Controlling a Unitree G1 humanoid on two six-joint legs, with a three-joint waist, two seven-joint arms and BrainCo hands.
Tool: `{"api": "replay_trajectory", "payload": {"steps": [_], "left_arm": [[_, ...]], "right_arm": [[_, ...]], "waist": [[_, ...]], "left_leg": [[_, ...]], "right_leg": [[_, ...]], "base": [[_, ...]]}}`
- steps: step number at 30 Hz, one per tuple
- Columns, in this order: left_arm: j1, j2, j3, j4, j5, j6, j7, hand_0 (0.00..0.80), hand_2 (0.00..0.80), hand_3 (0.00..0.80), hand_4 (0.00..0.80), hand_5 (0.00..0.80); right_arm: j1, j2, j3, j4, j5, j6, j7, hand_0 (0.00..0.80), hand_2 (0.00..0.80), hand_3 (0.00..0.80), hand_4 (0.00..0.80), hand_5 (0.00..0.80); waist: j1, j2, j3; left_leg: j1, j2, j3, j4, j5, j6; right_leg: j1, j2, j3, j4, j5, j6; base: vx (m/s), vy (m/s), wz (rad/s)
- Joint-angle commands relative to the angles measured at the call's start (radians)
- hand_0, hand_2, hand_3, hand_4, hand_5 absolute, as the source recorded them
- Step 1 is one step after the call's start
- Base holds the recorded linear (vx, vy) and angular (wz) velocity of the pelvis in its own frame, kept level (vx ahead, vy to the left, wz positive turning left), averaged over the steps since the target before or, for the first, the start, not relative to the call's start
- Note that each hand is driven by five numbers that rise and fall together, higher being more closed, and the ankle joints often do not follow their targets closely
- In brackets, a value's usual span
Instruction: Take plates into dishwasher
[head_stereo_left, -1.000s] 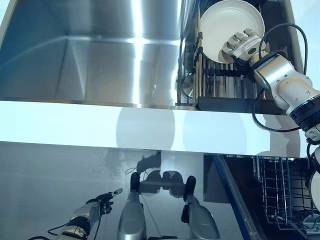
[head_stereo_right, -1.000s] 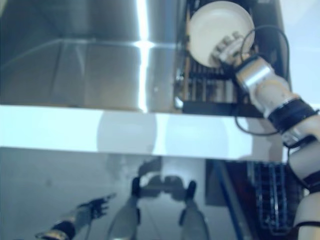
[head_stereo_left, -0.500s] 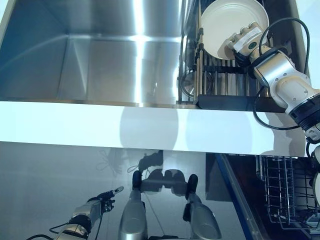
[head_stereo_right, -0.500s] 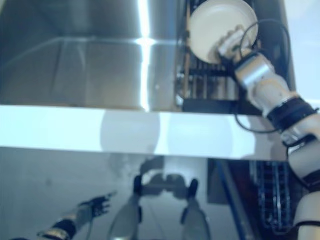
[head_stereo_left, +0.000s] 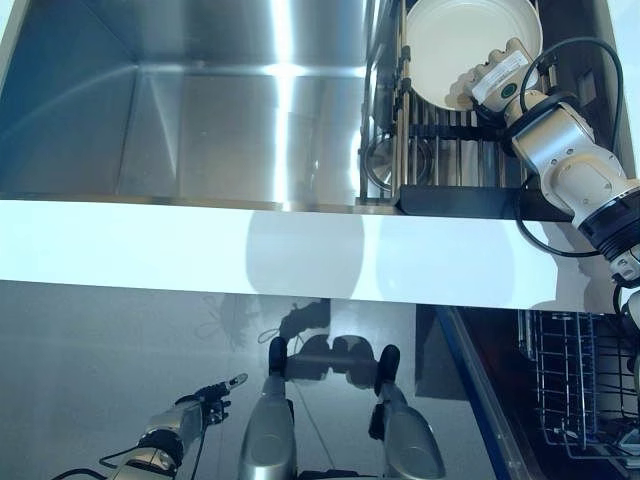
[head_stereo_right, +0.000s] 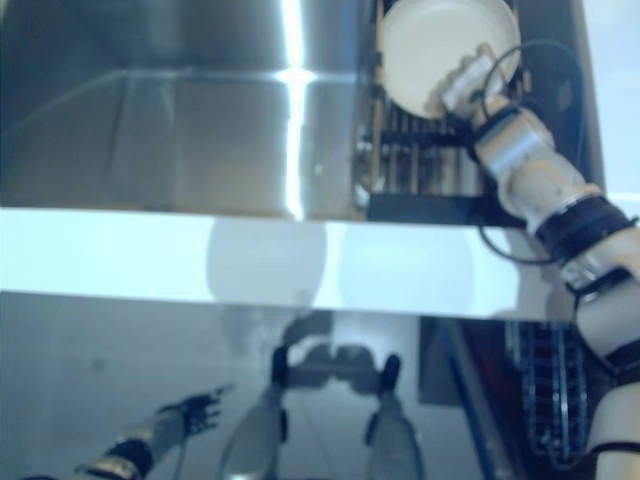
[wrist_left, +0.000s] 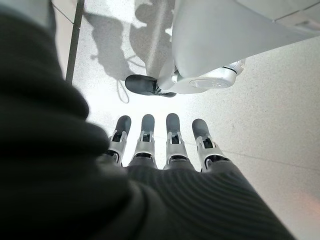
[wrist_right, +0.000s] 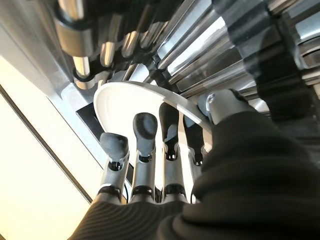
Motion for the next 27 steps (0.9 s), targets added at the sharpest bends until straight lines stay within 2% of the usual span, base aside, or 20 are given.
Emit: {"api": "replay_trajectory", "payload": {"steps": [1, 10, 22, 27], "left_arm": [[-0.018, 0.013, -0.082, 0.036, 0.001, -0.004, -0.008, 0.0, 0.0, 0.0, 0.0, 0.0], [0.01, 0.018, -0.067, 0.043, 0.023, -0.022, -0.024, 0.0, 0.0, 0.0, 0.0, 0.0], [0.056, 0.025, -0.052, 0.054, 0.046, -0.036, -0.035, 0.0, 0.0, 0.0, 0.0, 0.0], [0.075, 0.025, -0.043, 0.062, 0.059, -0.044, -0.034, 0.0, 0.0, 0.0, 0.0, 0.0]], "right_arm": [[-0.157, -0.04, 0.023, 0.045, -0.041, 0.078, -0.071, 0.8, 0.8, 0.8, 0.8, 0.8], [-0.145, -0.062, 0.018, 0.057, -0.08, 0.073, -0.089, 0.8, 0.8, 0.8, 0.8, 0.8], [-0.146, -0.111, 0.018, 0.065, -0.179, 0.048, -0.054, 0.8, 0.8, 0.8, 0.8, 0.8], [-0.135, -0.13, 0.013, 0.066, -0.162, 0.036, -0.048, 0.8, 0.8, 0.8, 0.8, 0.8]], "waist": [[0.029, -0.046, -0.009], [0.027, -0.056, -0.051], [0.022, -0.079, -0.127], [0.02, -0.094, -0.157]], "left_leg": [[-0.003, -0.036, -0.003, -0.005, -0.006, 0.054], [0.019, -0.03, -0.002, -0.005, -0.015, 0.053], [0.061, -0.023, -0.001, -0.005, -0.028, 0.048], [0.08, -0.018, 0.002, -0.005, -0.034, 0.046]], "right_leg": [[-0.002, -0.052, 0.014, 0.008, 0.002, 0.061], [0.022, -0.047, 0.016, 0.002, -0.003, 0.06], [0.068, -0.044, 0.018, -0.001, -0.017, 0.061], [0.088, -0.041, 0.02, -0.001, -0.026, 0.062]], "base": [[0.0, 0.0, 0.0], [0.0, 0.0, 0.0], [0.0, 0.0, 0.0], [0.006, 0.004, 0.0]]}}
